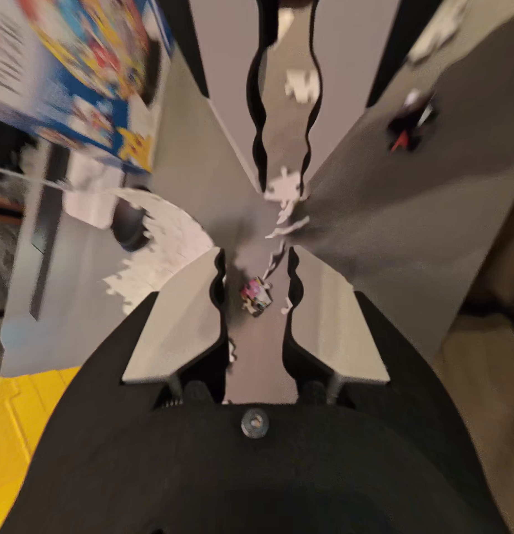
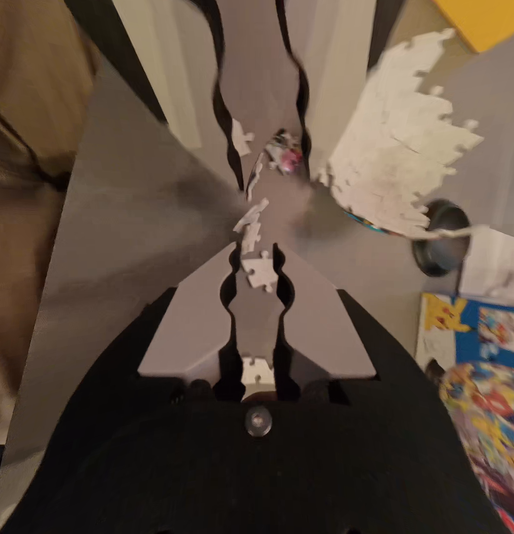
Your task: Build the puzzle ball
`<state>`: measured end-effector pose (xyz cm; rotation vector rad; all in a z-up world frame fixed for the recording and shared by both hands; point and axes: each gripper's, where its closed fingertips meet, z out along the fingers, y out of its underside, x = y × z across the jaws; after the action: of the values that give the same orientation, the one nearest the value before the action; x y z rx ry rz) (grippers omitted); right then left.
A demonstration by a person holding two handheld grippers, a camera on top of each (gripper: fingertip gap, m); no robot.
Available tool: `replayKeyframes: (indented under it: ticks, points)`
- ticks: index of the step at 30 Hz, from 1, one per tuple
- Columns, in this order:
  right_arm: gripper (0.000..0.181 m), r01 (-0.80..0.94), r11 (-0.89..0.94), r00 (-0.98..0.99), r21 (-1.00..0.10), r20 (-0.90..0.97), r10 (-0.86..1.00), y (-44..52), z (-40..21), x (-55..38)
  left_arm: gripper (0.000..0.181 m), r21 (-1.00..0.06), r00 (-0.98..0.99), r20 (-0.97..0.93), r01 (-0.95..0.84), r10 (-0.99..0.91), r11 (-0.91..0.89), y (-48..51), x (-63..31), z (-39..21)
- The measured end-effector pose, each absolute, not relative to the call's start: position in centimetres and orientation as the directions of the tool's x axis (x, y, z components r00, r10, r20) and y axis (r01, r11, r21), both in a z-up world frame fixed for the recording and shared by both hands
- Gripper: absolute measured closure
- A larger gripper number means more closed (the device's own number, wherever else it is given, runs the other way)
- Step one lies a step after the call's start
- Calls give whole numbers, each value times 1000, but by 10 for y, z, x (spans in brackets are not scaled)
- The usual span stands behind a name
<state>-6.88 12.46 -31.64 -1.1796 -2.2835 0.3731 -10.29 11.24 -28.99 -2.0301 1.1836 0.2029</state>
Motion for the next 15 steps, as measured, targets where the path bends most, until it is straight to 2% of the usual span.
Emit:
replayKeyframes:
  ticks: [3, 5, 7, 10, 13, 15]
  points:
    - [159, 599, 502, -403, -624, 306, 862, 130, -277, -64, 134, -734, 667, -430, -651, -609, -195, 105, -110, -228]
    - [155, 586, 448, -327, -675, 309, 893, 148, -263, -58, 132, -799, 749, -446, -580, -490, -160, 112, -142, -201]
    - [147, 567, 329, -200, -755, 261, 944, 172, -253, -56, 128, -870, 845, -317, -439, -430, -222, 119, -178, -197]
    - [135, 541, 133, -37, -830, 134, 990, 198, -252, -57, 115, -890, 921, -156, -288, -358, -354, 137, -215, -219]
    - [133, 548, 33, 56, -836, 77, 995, 209, -264, -59, 104, -857, 934, -13, -194, -356, -478, 162, -219, -249]
    - [131, 553, -13, 78, -833, 36, 996, 209, -272, -63, 105, -819, 936, 51, -160, -347, -551, 175, -224, -267]
